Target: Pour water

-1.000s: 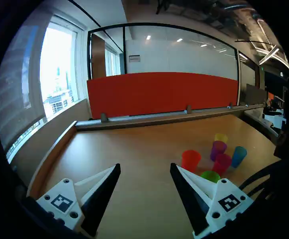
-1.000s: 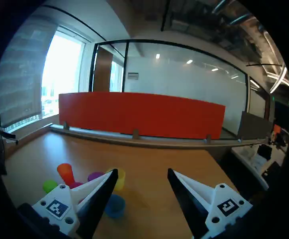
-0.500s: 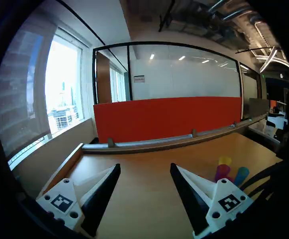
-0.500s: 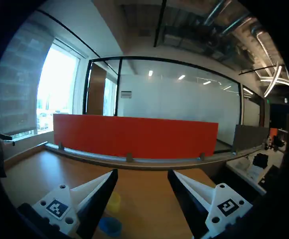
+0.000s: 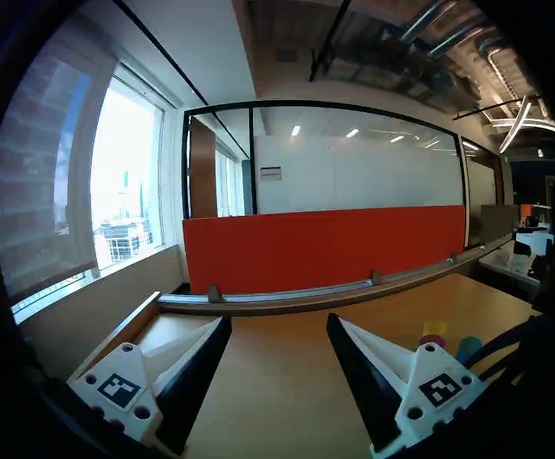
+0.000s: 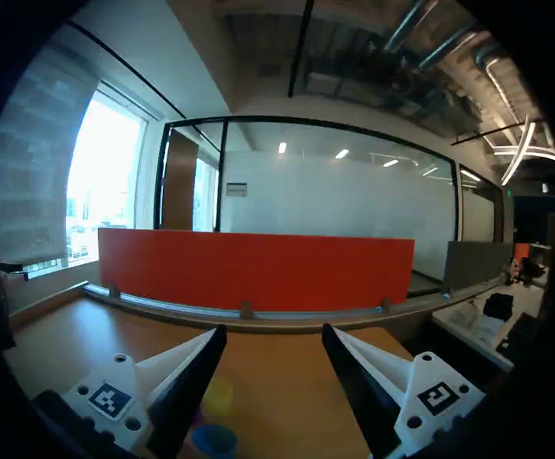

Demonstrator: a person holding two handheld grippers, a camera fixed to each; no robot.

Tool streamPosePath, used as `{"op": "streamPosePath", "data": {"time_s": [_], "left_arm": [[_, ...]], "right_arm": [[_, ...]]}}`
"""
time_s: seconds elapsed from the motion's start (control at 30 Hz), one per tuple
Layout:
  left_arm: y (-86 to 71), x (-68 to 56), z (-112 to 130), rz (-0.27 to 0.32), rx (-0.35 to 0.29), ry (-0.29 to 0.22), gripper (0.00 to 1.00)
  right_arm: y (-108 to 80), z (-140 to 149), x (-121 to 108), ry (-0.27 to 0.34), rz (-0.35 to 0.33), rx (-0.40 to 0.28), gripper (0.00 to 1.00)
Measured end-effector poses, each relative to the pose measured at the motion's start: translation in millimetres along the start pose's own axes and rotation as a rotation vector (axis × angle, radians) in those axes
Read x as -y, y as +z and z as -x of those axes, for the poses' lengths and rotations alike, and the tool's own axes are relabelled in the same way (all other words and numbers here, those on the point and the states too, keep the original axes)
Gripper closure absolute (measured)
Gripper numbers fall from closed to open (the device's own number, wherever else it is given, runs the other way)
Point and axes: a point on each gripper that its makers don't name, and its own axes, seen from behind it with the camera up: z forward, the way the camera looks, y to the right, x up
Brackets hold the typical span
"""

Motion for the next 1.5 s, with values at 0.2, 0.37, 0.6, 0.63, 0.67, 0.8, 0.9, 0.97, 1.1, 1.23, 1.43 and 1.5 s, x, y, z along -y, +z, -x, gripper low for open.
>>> {"op": "streamPosePath", "data": {"time_s": [0.2, 0.37, 0.6, 0.63, 0.67, 0.8, 0.9, 0.97, 1.1, 1.23, 1.43, 1.5], "left_arm": [[2.7, 2.2, 11.9, -0.005, -0.025, -0.007, 0.08], [3.0, 0.9, 25.2, -0.003, -0.049, -0.003, 0.08], [3.0, -5.1, 48.1, -0.013, -0.086, 0.011, 0.08], [2.9, -5.8, 51.2, -0.017, -0.093, 0.010, 0.08], [2.8, -6.5, 54.5, -0.021, -0.101, 0.009, 0.08], [2.2, -7.7, 72.8, -0.040, -0.105, 0.007, 0.08], [1.7, -8.5, 89.1, -0.055, -0.099, 0.014, 0.08], [1.0, -9.6, 99.0, -0.063, -0.097, 0.023, 0.08], [-0.5, -10.2, 112.4, -0.077, -0.108, 0.033, 0.08], [-1.4, -10.1, 124.6, -0.089, -0.114, 0.027, 0.08], [2.0, -11.9, 142.9, -0.091, -0.125, 0.002, 0.08], [3.7, -12.0, 150.1, -0.092, -0.124, -0.010, 0.08]], "right_arm": [[-1.9, 0.3, 5.7, -0.015, -0.003, -0.009, 0.03], [-2.8, -2.3, 9.6, -0.022, 0.000, -0.020, 0.03], [-3.8, 4.7, 11.1, -0.023, -0.005, -0.013, 0.00], [-3.9, 6.8, 10.1, -0.025, -0.004, -0.011, 0.00], [-4.1, 9.1, 9.0, -0.028, -0.002, -0.009, 0.00], [-4.8, 17.9, 7.2, -0.024, 0.005, 0.003, 0.00], [-5.6, 22.9, 8.1, -0.012, 0.003, 0.006, 0.00], [-5.7, 25.2, 9.3, 0.000, 0.002, 0.003, 0.00], [-3.3, 32.5, 12.1, 0.009, -0.002, 0.002, 0.00], [0.1, 39.7, 15.9, 0.007, -0.001, 0.005, 0.00], [2.8, 42.8, 19.8, -0.020, 0.003, -0.010, 0.00], [2.9, 45.6, 20.2, -0.028, 0.003, -0.011, 0.00]]}}
